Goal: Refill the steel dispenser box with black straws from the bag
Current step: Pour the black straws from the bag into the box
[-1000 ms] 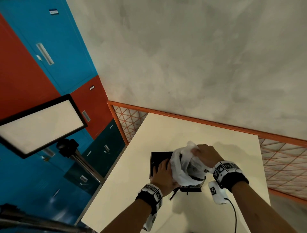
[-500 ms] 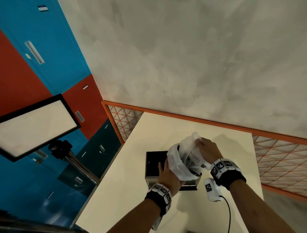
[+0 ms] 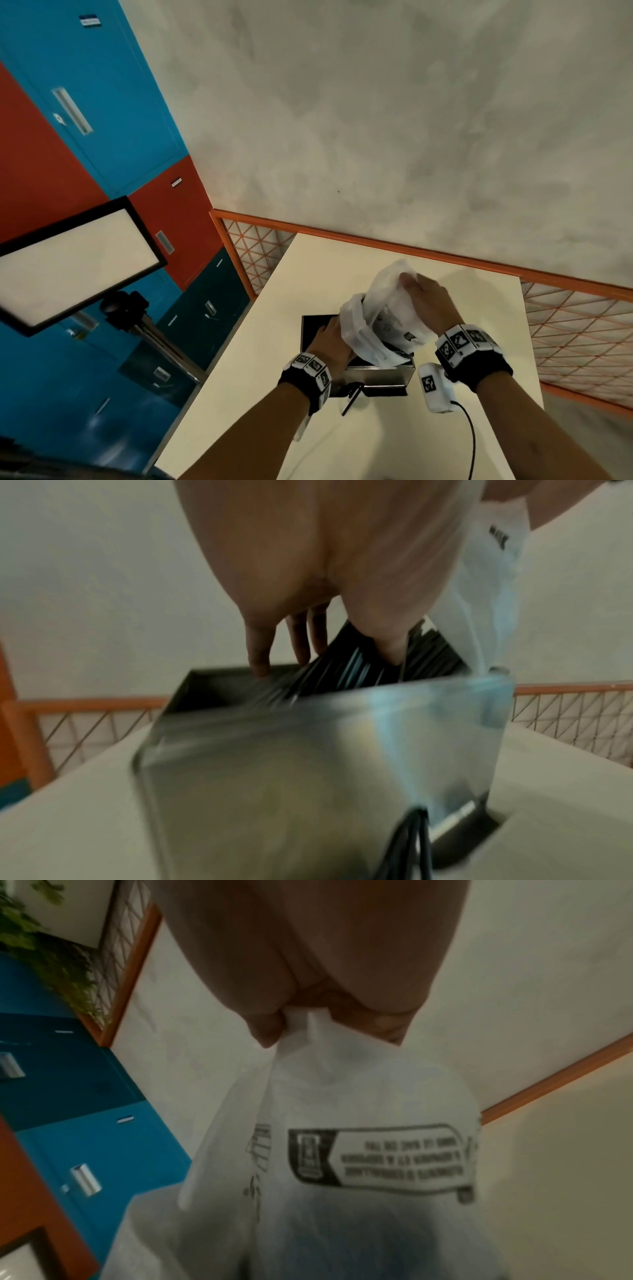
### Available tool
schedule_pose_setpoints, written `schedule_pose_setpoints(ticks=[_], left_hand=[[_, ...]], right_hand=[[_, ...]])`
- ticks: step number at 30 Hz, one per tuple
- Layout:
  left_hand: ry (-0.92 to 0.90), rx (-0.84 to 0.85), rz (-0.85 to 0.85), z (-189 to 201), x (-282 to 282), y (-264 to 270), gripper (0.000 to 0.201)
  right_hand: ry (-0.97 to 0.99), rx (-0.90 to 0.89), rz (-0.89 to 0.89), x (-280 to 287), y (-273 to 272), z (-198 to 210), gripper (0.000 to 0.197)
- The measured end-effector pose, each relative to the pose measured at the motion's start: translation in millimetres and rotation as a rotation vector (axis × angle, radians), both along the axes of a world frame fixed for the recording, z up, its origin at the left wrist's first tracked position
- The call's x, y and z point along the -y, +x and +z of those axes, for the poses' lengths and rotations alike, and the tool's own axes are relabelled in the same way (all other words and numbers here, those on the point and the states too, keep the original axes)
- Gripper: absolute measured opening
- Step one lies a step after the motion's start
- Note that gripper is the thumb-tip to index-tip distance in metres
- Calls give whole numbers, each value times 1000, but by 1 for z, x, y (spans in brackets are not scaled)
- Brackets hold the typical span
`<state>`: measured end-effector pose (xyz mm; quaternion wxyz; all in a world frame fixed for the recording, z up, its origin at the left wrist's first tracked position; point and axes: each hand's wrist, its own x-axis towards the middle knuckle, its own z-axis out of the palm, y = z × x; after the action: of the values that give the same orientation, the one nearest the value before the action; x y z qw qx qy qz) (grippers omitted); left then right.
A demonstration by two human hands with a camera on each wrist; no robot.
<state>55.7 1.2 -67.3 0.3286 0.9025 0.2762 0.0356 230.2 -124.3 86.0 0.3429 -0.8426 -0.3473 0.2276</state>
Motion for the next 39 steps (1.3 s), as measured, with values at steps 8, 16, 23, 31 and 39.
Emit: schedule_pose_setpoints(ticks=[8,16,23,31,39], left_hand=[[1,203,56,-8,18,-35,88],[56,60,31,-10,12,-34,101],[-54,63,167,-11,14,-30,99],[9,11,163,-10,10,-28,104],[-13,-43,181,-11,11,-26,109]], right_hand=[[-253,114,385,7,-25,-33,33],[-30,41,239,-3,-28,-12,24],[-143,32,275,-16,-38,-16,27],[107,146,57,-16,-28,10,26],[128,165,-19,-11,-6,26,26]])
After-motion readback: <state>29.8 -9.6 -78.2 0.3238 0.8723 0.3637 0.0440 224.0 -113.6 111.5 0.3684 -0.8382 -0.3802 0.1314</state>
